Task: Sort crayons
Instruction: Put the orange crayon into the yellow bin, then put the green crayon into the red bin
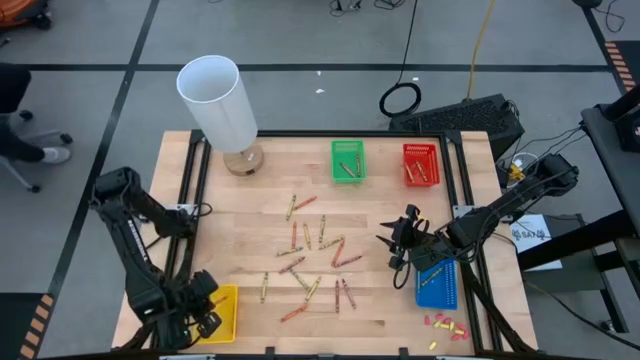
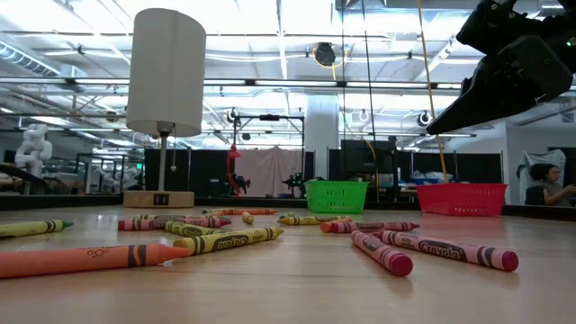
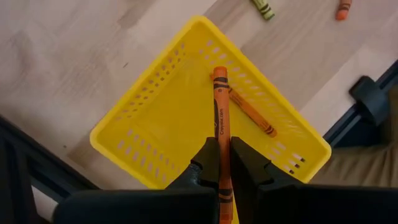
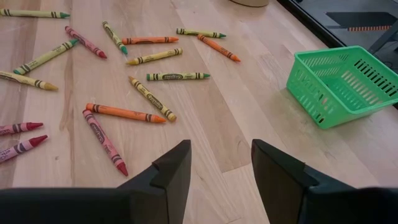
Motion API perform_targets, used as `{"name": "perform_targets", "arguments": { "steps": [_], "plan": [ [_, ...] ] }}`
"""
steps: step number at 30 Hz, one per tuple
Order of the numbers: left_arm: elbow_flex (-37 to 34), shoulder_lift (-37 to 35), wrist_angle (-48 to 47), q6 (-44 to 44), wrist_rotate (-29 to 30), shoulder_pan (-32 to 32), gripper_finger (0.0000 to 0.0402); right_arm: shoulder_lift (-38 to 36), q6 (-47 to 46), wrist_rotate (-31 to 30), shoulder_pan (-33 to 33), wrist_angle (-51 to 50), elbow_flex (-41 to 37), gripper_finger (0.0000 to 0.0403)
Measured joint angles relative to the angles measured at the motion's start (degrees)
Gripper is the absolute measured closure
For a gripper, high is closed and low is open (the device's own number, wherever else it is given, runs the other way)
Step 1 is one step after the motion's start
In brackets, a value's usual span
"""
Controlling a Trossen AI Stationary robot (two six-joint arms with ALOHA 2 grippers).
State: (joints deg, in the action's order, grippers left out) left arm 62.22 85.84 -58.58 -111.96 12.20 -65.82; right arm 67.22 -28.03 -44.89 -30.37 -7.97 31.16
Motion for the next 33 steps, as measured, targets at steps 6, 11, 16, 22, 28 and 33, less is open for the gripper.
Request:
{"name": "perform_targets", "arguments": {
  "steps": [6, 11, 16, 22, 28, 33],
  "plan": [
    [-0.02, 3.63, 0.41, -0.14, -1.10, -1.07, 0.0378, 0.00, 0.00, -0.01, -0.02, 0.01, 0.00, 0.0248],
    [-0.02, 5.83, 0.82, -0.16, -2.64, -1.03, 0.0345, 0.00, -0.34, -0.01, -0.01, 0.01, 0.00, 0.0248],
    [-0.02, 6.34, 0.79, 0.00, -2.57, -1.02, 0.0304, 0.00, -0.43, -0.01, -0.01, 0.01, 0.00, 0.0248],
    [-0.02, 5.58, 0.95, 1.70, -3.82, -0.15, 0.0286, 0.00, -0.37, -0.03, 0.00, 0.01, 0.00, 0.0248],
    [-0.02, 3.69, 0.83, 5.52, 0.07, 1.75, 0.0286, 0.00, -0.70, -0.03, 0.00, 0.01, 0.00, 0.0248],
    [-0.02, 3.26, -1.00, 14.11, 9.55, 5.80, 0.0286, 0.00, -0.81, -0.03, 0.00, 0.01, 0.00, 0.0248]
  ]
}}
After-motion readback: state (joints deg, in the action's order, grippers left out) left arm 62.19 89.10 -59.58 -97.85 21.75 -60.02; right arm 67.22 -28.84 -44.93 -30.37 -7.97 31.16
